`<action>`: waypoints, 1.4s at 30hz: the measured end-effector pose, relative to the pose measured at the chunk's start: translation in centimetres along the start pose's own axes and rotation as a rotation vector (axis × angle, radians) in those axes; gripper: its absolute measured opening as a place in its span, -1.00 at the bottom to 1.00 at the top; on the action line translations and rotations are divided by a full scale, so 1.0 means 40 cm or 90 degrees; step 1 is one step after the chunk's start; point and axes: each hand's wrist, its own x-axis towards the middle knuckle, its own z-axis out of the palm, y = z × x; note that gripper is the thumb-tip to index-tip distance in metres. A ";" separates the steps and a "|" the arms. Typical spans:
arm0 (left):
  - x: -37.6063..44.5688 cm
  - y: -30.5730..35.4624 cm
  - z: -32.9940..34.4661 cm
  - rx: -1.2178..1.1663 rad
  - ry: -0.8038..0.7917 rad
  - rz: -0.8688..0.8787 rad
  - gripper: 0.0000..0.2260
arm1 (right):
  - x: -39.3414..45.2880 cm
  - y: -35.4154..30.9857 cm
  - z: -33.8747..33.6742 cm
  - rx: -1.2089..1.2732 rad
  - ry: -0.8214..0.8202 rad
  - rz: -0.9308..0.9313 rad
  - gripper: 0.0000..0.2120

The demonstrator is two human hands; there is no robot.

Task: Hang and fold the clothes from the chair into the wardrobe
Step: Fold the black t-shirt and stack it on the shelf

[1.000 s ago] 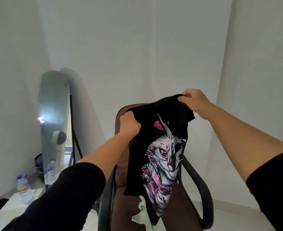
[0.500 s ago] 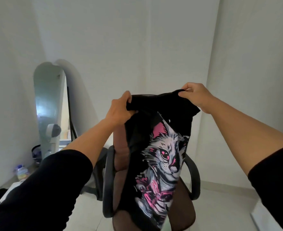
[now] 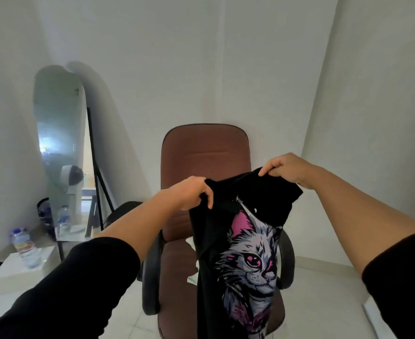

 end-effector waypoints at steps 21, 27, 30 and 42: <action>0.576 -0.477 0.460 0.107 -0.237 -0.218 -0.51 | 0.750 0.492 0.374 -0.069 -0.106 0.095 -0.59; 0.639 -0.508 0.593 0.083 -0.383 -0.275 -0.53 | 0.782 0.588 0.482 -0.074 -0.125 0.129 -0.54; 0.602 -0.491 0.675 0.081 -0.440 -0.275 -0.52 | 0.726 0.642 0.533 -0.104 -0.140 0.093 -0.56; 0.190 -0.291 1.029 0.044 -0.631 -0.110 -0.48 | 0.147 0.743 0.797 -0.088 -0.483 0.180 -0.62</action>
